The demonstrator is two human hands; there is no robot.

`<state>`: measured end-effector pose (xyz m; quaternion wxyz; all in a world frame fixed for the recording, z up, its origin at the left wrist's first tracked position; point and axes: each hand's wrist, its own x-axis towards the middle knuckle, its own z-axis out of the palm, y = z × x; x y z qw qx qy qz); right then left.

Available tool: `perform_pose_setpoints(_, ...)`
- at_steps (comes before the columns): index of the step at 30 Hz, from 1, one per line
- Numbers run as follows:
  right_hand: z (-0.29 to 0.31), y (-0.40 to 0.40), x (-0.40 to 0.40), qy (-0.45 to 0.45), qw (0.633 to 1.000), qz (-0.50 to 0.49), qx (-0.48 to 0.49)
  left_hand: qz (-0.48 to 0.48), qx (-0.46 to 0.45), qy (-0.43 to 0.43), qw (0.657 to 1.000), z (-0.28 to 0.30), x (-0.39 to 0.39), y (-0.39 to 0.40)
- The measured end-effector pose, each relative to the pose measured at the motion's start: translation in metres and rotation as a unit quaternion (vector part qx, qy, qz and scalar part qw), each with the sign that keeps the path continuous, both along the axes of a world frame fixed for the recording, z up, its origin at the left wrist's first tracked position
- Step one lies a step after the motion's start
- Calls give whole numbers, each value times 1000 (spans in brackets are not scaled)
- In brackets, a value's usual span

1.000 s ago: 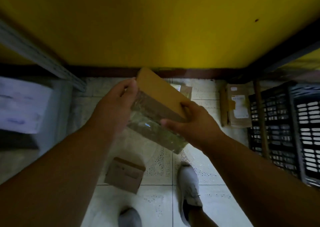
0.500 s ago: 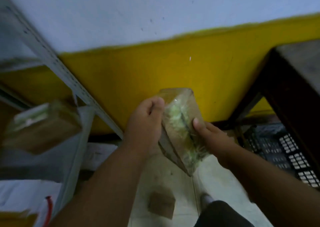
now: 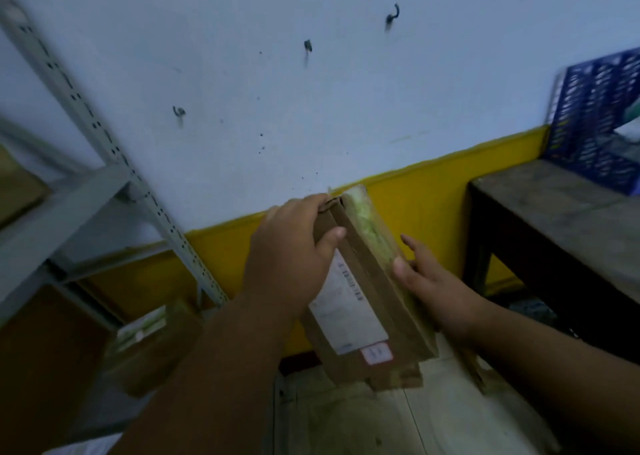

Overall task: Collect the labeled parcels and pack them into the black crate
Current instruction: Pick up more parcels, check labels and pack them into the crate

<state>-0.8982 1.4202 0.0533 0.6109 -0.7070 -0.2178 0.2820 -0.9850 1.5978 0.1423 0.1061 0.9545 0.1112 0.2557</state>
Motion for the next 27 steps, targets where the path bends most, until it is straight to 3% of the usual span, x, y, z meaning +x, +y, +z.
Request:
perform_pose_setpoints(3,10,-18,-4,-12,996,75,55,4,47,23,999,5,1,-24)
perform_pose_setpoints(7,14,-38,4,14,990,111,91,27,42,35,998,1,2,-50)
perform_pose_setpoints(12,19,-56,39,-7,986,110,125,79,25,-44,996,-5,13,-87)
perform_pose_setpoints(15,25,-70,58,12,983,98,156,171,20,-64,983,-17,10,-109)
perform_pose_setpoints(17,26,-77,69,32,980,100,170,237,-9,-76,968,-26,6,-120)
perform_pose_setpoints(19,28,-80,73,62,973,124,182,272,-123,-110,948,-34,-6,-135)
perform_pose_setpoints(22,34,-75,57,105,954,201,197,265,-374,-214,863,-36,-39,-164)
perform_pose_setpoints(25,46,-71,25,130,930,269,216,191,-609,-306,706,-34,-81,-182)
perform_pose_setpoints(26,51,-71,13,132,923,288,219,163,-651,-321,668,-31,-94,-188)
perform_pose_setpoints(27,57,-72,0,132,916,310,219,157,-659,-333,656,-27,-108,-195)
